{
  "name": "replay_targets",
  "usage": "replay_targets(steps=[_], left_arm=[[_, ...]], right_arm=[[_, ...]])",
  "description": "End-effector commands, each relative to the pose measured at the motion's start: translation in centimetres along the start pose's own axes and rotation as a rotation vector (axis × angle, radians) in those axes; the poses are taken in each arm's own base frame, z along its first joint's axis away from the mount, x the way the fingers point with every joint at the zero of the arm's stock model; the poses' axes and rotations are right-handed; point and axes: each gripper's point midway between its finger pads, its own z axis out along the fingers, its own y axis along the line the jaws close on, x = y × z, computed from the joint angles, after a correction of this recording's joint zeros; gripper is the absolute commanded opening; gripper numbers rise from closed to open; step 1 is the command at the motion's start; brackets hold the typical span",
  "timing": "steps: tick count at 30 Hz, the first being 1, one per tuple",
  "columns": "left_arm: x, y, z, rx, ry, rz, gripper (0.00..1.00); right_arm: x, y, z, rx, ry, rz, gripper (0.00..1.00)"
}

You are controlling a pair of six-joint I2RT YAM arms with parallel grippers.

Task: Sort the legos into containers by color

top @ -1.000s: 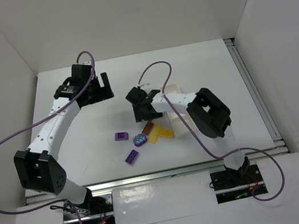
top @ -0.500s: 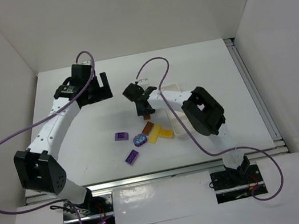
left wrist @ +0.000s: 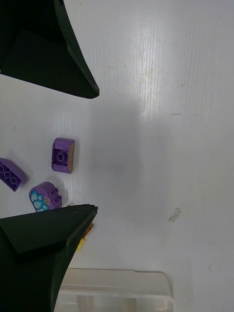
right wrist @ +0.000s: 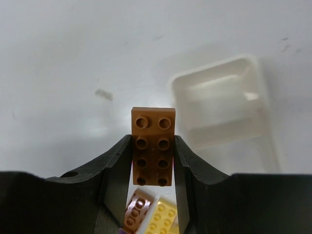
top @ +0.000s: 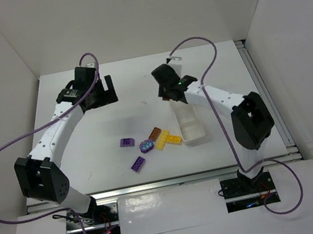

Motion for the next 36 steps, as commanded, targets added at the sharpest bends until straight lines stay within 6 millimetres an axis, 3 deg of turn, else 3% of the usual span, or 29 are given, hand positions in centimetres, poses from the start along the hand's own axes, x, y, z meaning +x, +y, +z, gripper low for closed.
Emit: replay_targets(steps=[1, 6, 11, 15, 16, 17, 20, 22, 25, 28, 30, 33, 36], left_arm=[[-1.6, -1.0, -0.5, 0.042, -0.037, 0.009, 1.0], [-1.7, -1.3, -0.4, 0.05, -0.033, 0.01, 1.0], [-1.7, -1.3, -0.4, 0.05, -0.033, 0.01, 1.0], [-1.7, -1.3, -0.4, 0.05, -0.033, 0.01, 1.0], [-1.7, -1.3, -0.4, 0.05, -0.033, 0.01, 1.0], [-1.9, -1.3, -0.7, 0.053, -0.042, 0.009, 1.0], [-1.9, -1.3, -0.7, 0.054, -0.042, 0.009, 1.0], [-1.9, -1.3, -0.7, 0.054, -0.042, 0.009, 1.0], [-1.9, -1.1, -0.7, 0.045, -0.045, 0.009, 1.0], [-2.1, -0.7, -0.6, 0.02, -0.054, 0.018, 1.0], [-2.4, -0.3, -1.0, 0.001, -0.072, 0.017, 1.0], [-2.9, 0.5, -1.3, -0.044, -0.098, 0.014, 1.0], [-3.3, 0.8, -1.7, -0.061, -0.116, 0.011, 1.0]], right_arm=[[-2.6, -3.4, 0.4, 0.078, -0.083, 0.141, 0.28], [-4.0, -6.4, 2.0, 0.141, -0.094, 0.205, 0.28], [-3.9, -6.8, 3.2, 0.18, -0.091, 0.234, 0.31], [-3.3, -7.1, 3.4, 0.197, -0.072, 0.242, 0.57], [-3.3, -7.1, 3.5, 0.197, -0.073, 0.251, 0.71], [-3.3, -7.1, 3.5, 0.197, -0.073, 0.251, 0.78], [-3.6, -7.3, 3.0, 0.204, -0.083, 0.241, 0.88], [-4.1, -7.4, 1.9, 0.206, -0.1, 0.224, 0.88], [-4.5, -5.8, -0.6, 0.149, -0.13, 0.151, 0.72], [-2.0, -2.5, -2.4, 0.023, -0.072, 0.024, 0.67], [1.7, -0.5, -3.2, -0.044, 0.025, -0.073, 0.67], [6.6, 0.7, -3.9, -0.084, 0.166, -0.178, 0.69], [9.7, 2.0, -4.5, -0.127, 0.249, -0.227, 0.74]])
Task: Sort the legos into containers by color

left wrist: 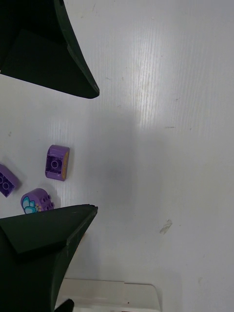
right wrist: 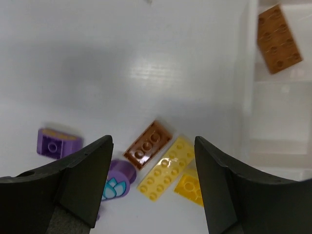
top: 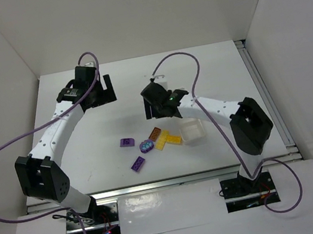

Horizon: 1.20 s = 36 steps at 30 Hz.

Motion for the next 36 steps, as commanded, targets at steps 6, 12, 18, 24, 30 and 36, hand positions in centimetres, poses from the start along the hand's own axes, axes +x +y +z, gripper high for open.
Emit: replay_targets(steps=[6, 12, 18, 24, 30, 36], left_arm=[[-2.3, 0.0, -1.7, -0.002, -0.082, 0.008, 1.0], [-1.6, -0.4, -1.2, 0.017, -0.056, -0.006, 1.0], [-1.0, -0.4, -0.7, 0.02, -0.035, -0.003, 1.0], [-1.0, -0.4, -0.7, 0.02, -0.035, -0.003, 1.0], [-1.0, -0.4, -0.7, 0.02, -0.035, -0.003, 1.0], [-1.0, -0.4, -0.7, 0.02, -0.035, -0.003, 1.0]], right_arm=[[7.3, 1.3, 0.4, -0.05, 0.226, -0.132, 0.74], [9.4, 1.6, 1.5, -0.071, 0.308, -0.176, 0.59], [10.3, 1.7, 2.4, -0.067, 0.344, -0.192, 0.57], [10.2, 2.1, 3.0, -0.073, 0.34, -0.2, 0.56], [9.8, 2.3, 3.4, -0.057, 0.327, -0.202, 0.54], [8.6, 2.5, 4.0, -0.028, 0.292, -0.204, 0.56]])
